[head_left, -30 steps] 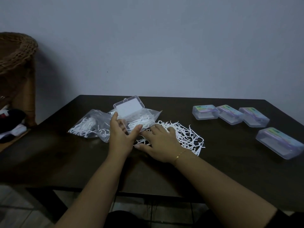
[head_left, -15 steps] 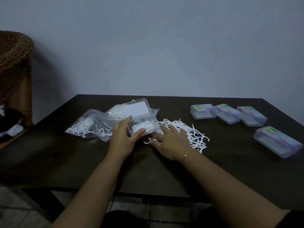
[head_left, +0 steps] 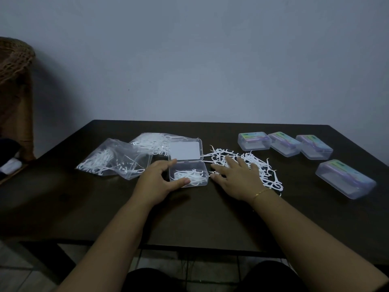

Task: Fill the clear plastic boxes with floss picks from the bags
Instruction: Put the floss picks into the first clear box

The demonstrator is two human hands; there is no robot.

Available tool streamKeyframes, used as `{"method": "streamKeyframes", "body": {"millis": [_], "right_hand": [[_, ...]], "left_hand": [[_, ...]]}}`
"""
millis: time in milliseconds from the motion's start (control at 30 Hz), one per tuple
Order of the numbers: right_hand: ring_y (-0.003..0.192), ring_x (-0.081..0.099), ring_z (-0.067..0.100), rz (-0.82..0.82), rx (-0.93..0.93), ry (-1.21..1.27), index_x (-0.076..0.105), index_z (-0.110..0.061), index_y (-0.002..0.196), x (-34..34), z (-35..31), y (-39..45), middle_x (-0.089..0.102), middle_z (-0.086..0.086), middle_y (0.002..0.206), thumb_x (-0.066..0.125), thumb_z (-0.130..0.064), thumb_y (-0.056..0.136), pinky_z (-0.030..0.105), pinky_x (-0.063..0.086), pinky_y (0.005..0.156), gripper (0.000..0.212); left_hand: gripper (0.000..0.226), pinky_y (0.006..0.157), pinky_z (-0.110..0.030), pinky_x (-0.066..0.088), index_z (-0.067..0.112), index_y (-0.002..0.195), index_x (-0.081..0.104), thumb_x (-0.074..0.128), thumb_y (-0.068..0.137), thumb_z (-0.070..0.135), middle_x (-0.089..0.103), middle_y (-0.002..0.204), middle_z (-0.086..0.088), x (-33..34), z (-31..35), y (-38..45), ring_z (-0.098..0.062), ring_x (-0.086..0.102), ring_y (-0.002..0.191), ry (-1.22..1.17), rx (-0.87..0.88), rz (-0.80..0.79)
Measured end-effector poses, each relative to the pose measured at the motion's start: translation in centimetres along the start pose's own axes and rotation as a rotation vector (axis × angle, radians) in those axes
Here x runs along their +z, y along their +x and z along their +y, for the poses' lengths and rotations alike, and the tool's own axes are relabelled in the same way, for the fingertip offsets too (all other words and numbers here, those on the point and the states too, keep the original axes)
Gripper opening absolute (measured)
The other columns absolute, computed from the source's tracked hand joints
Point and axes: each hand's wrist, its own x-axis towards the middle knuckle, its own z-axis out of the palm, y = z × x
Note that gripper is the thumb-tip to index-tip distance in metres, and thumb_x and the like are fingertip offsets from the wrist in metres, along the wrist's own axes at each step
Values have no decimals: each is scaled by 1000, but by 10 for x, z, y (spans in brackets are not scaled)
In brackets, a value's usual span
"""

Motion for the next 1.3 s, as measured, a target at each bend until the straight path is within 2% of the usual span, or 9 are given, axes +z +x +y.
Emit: {"method": "streamKeyframes", "body": {"millis": [133,367,533,667,733,833,1067,1200,1300], "right_hand": [[146,6,24,11,-11,6,31,-47,141,-2,1,0,15,-1,158,26,-60,94,56,3,113,49],[135,31,19,142,50,51,52,-33,132,-29,7,-1,42,-4,144,41,-52,93,50,18,108,44],[125,38,25,-15,158,-89,60,-25,121,-45,17,-6,51,3,130,55,-66,79,44,27,100,59],[106,53,20,47,128,-56,69,-23,95,-43,17,-5,65,-2,101,54,-45,88,41,28,91,27],[93,58,18,40,123,-52,69,-20,84,-42,16,-6,66,-2,87,53,-39,91,40,28,86,26],[82,59,18,49,123,-21,65,-21,75,-43,15,-7,68,1,84,50,-34,93,39,28,83,27],[77,58,17,131,122,86,70,-20,84,-50,17,-11,67,2,79,46,-26,95,34,29,78,27],[82,61,19,93,118,301,71,-17,94,-53,21,-8,70,0,93,53,-24,94,40,45,88,19],[77,59,16,95,68,564,70,-13,105,-57,15,-12,65,-3,92,59,-18,92,26,51,68,18]], "left_hand": [[83,102,-32,40,26,134,53,78,61,58,52,137,2,1,-1,1,-13,48,122,11,-32,-25],[100,106,-42,39,32,132,53,60,44,81,54,136,6,1,-4,3,-15,46,125,32,-50,-29],[93,107,-40,34,32,133,51,64,53,76,52,138,7,2,-1,3,-15,45,127,61,-42,-25],[80,108,-41,28,34,134,49,72,64,66,51,138,9,3,-2,4,-15,44,127,95,-26,-20],[78,109,-42,28,34,134,48,73,66,63,51,138,9,3,-4,4,-15,44,127,100,-22,-27],[78,109,-45,32,37,133,49,74,64,64,52,137,9,3,-6,5,-15,45,126,74,-26,-36],[78,109,-45,34,36,133,49,74,64,64,52,137,10,3,-7,4,-15,45,126,66,-25,-38],[81,109,-45,34,37,133,48,74,62,66,52,137,11,3,-8,5,-15,45,127,60,-23,-40],[84,109,-46,34,38,134,47,73,61,68,52,137,12,4,-10,5,-15,45,127,56,-21,-45]]}}
